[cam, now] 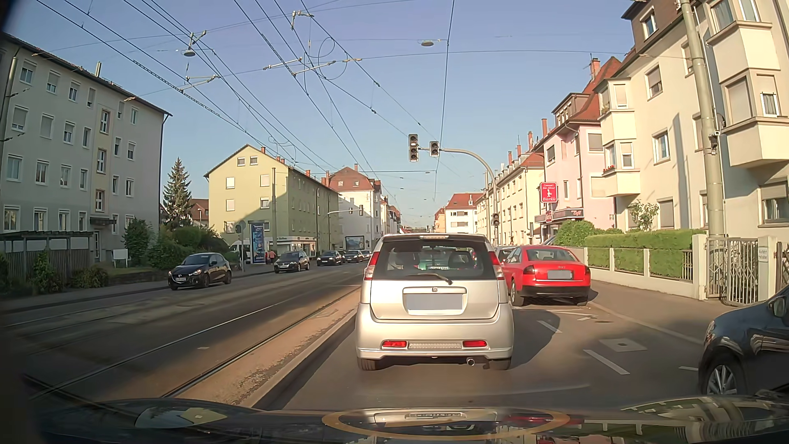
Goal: Follow the waypoints while adhering to traffic rules and regulations
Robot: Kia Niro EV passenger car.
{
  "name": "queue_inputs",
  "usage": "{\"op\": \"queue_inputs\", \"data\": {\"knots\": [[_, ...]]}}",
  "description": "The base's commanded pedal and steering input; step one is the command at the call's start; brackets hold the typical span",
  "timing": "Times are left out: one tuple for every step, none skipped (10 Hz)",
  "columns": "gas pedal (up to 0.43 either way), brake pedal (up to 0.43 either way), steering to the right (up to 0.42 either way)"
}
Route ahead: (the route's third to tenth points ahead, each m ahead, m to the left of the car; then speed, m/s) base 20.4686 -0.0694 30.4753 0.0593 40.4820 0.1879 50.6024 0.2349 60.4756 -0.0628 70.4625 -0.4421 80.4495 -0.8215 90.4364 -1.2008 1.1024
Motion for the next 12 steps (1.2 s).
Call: {"op": "queue_inputs", "data": {"knots": [[0.0,0.0,-0.001],[0.0,0.0,-0.002],[0.0,0.0,-0.002],[0.039,0.0,-0.002],[0.118,0.0,-0.002],[0.118,0.0,-0.002],[0.118,0.0,-0.002],[0.118,0.0,-0.001],[0.118,0.0,-0.001],[0.118,0.0,-0.001],[0.118,0.0,-0.001],[0.11,0.0,-0.001]]}}
